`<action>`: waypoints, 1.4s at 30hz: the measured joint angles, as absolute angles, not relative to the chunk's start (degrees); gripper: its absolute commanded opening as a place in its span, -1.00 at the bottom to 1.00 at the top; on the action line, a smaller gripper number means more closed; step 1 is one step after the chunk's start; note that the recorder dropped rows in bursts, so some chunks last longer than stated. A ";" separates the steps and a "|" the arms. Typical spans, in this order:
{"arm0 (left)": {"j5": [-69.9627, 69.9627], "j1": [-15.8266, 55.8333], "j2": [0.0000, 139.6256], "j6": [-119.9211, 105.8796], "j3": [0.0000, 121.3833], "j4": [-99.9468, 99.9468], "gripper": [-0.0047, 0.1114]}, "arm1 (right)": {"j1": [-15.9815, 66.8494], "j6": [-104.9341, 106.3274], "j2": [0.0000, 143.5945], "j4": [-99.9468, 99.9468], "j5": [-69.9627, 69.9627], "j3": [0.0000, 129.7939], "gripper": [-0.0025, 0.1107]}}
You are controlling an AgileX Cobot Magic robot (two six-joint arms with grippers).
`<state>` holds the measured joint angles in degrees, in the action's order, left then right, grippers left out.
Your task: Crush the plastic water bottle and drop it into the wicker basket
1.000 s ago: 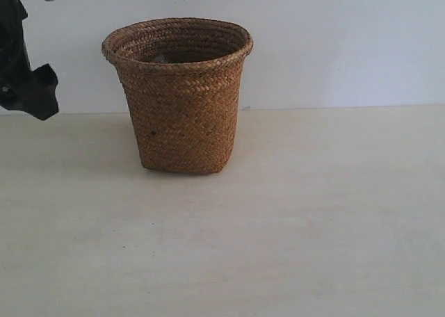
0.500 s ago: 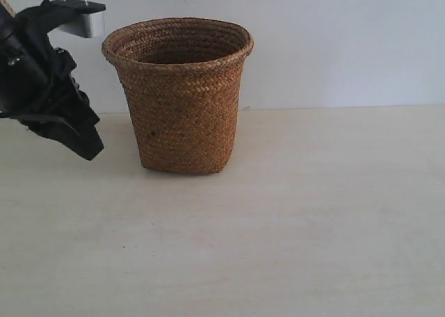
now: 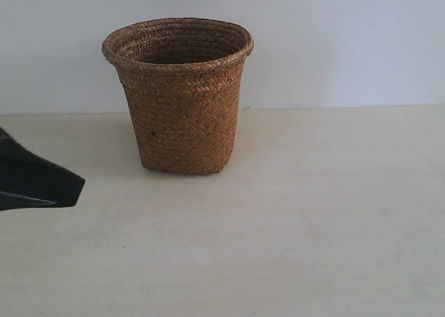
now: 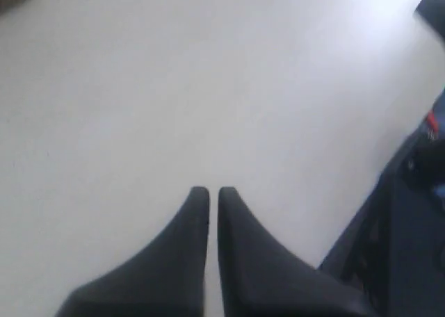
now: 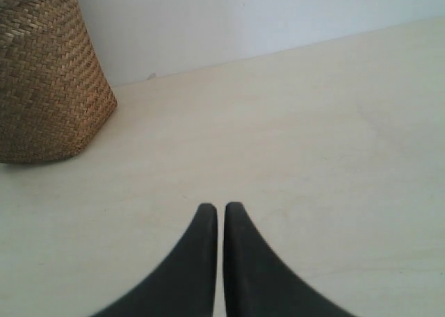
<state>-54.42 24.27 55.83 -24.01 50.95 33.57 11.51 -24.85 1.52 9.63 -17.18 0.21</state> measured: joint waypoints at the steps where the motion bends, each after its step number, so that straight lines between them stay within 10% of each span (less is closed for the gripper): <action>1: -49.40 24.39 50.15 -25.26 45.95 36.06 -0.85 | 11.51 -24.85 1.52 9.63 -17.18 0.21 -0.96; 19: -29.01 24.32 15.76 -38.53 25.41 47.49 -0.85 | 11.51 -24.85 1.52 9.63 -17.18 0.21 -0.96; 25: -7.81 13.29 1.92 -41.92 14.38 47.49 -0.85 | 11.51 -24.85 1.52 9.63 -17.18 0.21 -0.96; 42: 5.73 5.97 0.11 -47.30 0.27 46.58 -0.85 | 11.47 -24.85 1.52 9.63 -17.27 -0.02 -0.96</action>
<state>5.73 5.97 0.11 -47.30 0.27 46.58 11.47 -24.85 1.52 9.63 -17.27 -0.02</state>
